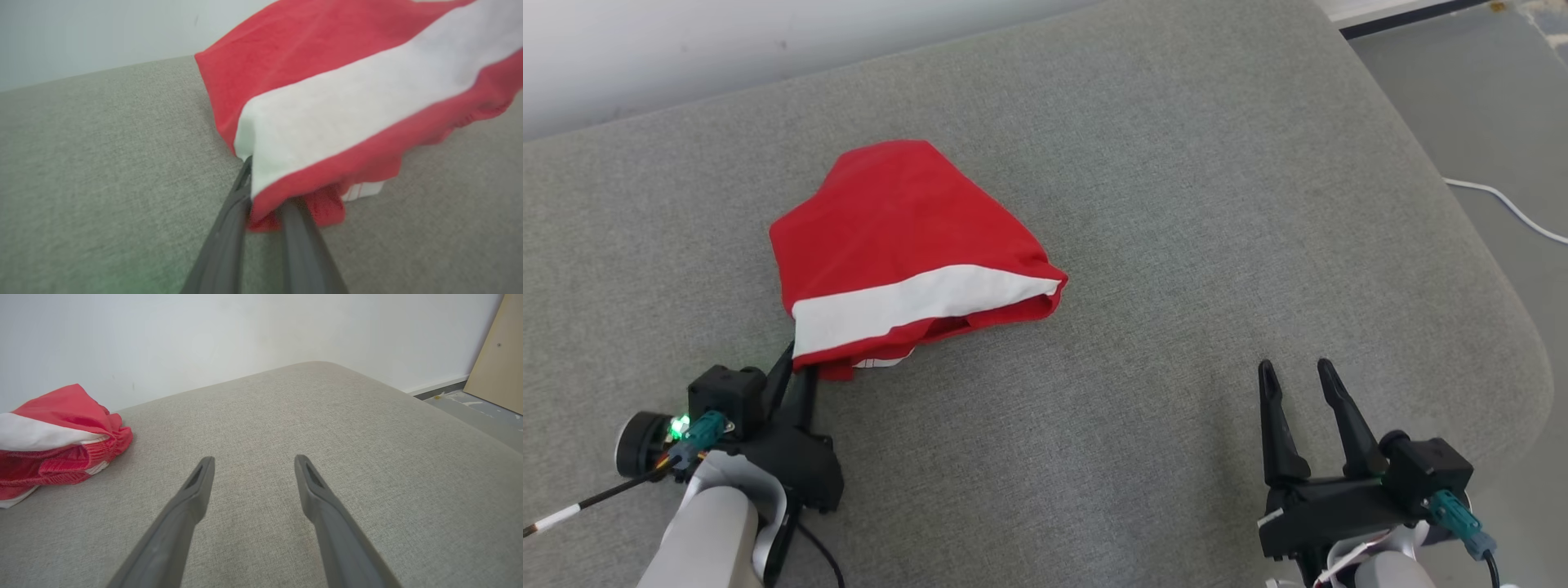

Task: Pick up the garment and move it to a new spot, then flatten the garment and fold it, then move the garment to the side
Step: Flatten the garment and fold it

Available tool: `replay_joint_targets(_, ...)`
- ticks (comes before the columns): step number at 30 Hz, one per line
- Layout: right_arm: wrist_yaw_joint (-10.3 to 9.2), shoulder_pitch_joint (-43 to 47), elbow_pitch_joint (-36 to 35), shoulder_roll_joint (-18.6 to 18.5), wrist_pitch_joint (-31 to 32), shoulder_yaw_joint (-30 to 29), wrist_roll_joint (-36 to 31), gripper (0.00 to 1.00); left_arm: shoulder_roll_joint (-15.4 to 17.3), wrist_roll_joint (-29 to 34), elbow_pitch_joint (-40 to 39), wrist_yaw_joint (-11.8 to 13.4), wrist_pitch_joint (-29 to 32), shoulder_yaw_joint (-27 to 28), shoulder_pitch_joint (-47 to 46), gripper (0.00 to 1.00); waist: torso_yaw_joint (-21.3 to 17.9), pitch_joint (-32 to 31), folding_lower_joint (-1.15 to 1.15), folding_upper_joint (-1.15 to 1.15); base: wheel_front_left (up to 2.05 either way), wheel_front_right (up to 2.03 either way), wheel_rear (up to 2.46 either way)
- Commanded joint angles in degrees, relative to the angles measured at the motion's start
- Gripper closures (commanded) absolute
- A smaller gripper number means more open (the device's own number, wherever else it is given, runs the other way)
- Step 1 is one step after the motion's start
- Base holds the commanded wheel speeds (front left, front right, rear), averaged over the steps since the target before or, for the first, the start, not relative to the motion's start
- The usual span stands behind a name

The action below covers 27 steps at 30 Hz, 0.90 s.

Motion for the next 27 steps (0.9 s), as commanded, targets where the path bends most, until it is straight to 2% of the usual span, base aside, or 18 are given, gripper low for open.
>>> replay_joint_targets(1, -0.13, 0.8, -0.1, 0.1, 0.0, -0.3, -0.4, 0.0, -0.3, 0.8, -0.4, 0.1, -0.2, 0.7, -0.2, 1.0, 0.6, -0.8, -0.01, -0.01, 0.0, 0.0, 0.0)
replay_joint_targets(9, -0.13, 3.3, 0.5, 0.1, 0.0, -1.2, -1.3, 0.0, -0.7, 7.1, -12.0, 0.7, -0.2, 0.8, 6.3, 1.0, 6.9, -6.3, -0.01, -0.01, 0.0, 0.0, 0.0)
replay_joint_targets(16, -0.13, 5.0, 0.8, 0.1, 0.0, -0.7, -1.9, 0.0, 0.5, 10.6, -18.7, 1.0, -0.2, -2.8, 15.4, 1.0, 13.2, -9.7, -0.01, -0.01, 0.0, 0.0, 0.0)
replay_joint_targets(20, -0.13, 5.6, 1.0, 0.1, 0.0, -0.6, -2.2, 0.0, -0.8, 10.3, -19.7, 1.0, -0.2, -5.0, 20.8, 1.0, 15.5, -10.2, -0.01, -0.01, 0.0, 0.0, 0.0)
replay_joint_targets(26, -0.13, 6.5, 1.4, 0.1, 0.0, -0.5, -2.7, 0.0, -4.5, 8.8, -16.1, 0.5, -0.2, -8.6, 25.3, 1.0, 17.2, -11.5, -0.01, -0.01, 0.0, 0.0, 0.0)
replay_joint_targets(27, -0.13, 6.5, 1.4, 0.1, 0.0, -0.6, -2.8, 0.0, -4.9, 8.9, -15.8, 0.6, -0.2, -9.0, 25.5, 0.58, 17.4, -11.7, -0.01, -0.01, 0.0, 0.0, 0.0)
